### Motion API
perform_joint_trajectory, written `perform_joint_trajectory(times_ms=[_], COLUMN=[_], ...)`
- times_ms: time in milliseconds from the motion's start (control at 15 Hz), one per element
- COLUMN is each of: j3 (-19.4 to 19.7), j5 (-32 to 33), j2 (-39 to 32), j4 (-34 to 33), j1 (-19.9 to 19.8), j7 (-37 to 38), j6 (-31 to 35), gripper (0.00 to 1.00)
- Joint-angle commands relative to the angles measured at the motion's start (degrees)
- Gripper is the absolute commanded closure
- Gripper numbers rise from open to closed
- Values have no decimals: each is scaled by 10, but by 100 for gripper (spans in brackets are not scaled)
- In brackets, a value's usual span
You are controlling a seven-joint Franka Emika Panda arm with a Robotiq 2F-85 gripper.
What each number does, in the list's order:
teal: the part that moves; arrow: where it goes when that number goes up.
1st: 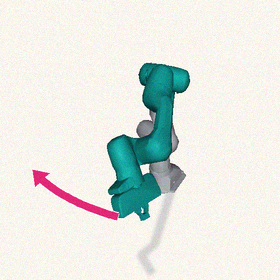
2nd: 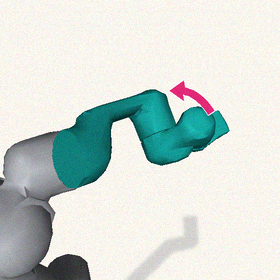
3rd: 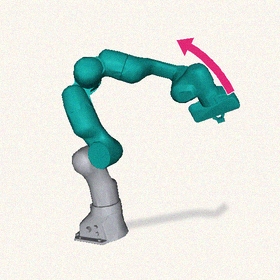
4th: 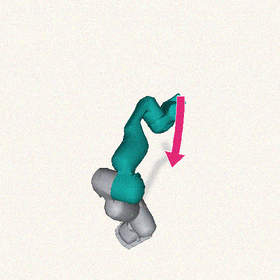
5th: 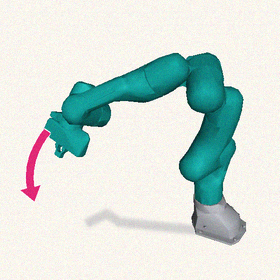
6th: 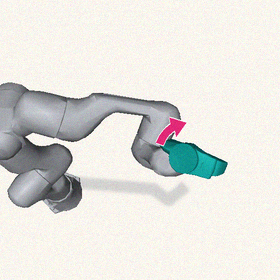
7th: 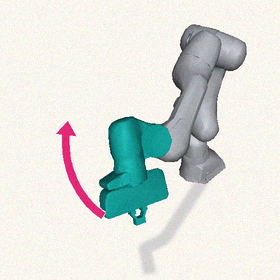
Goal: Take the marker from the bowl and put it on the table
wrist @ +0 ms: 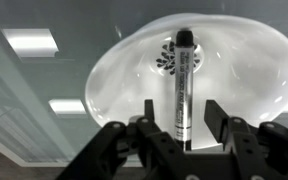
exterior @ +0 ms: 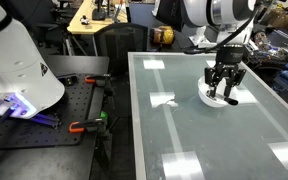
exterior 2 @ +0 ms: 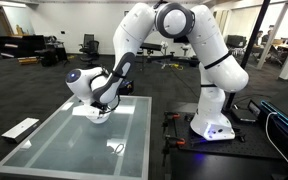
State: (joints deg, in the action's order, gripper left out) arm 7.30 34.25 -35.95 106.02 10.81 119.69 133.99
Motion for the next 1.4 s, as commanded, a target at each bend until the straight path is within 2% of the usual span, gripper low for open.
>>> perform_joint_trajectory(times_ms=[0,200,267,400,867,1333], j3=[9,10,11,12,13,6], j5=[-13,-13,-13,-12,-8,16], j2=[-11,-13,-12,-9,30,119], j4=[-19,-22,-23,-21,8,78], j1=[8,8,8,9,19,24], j7=[-1,-1,-1,0,8,6], j6=[-7,-8,-9,-10,-29,-24], gripper=[74,96,100,95,95,95])
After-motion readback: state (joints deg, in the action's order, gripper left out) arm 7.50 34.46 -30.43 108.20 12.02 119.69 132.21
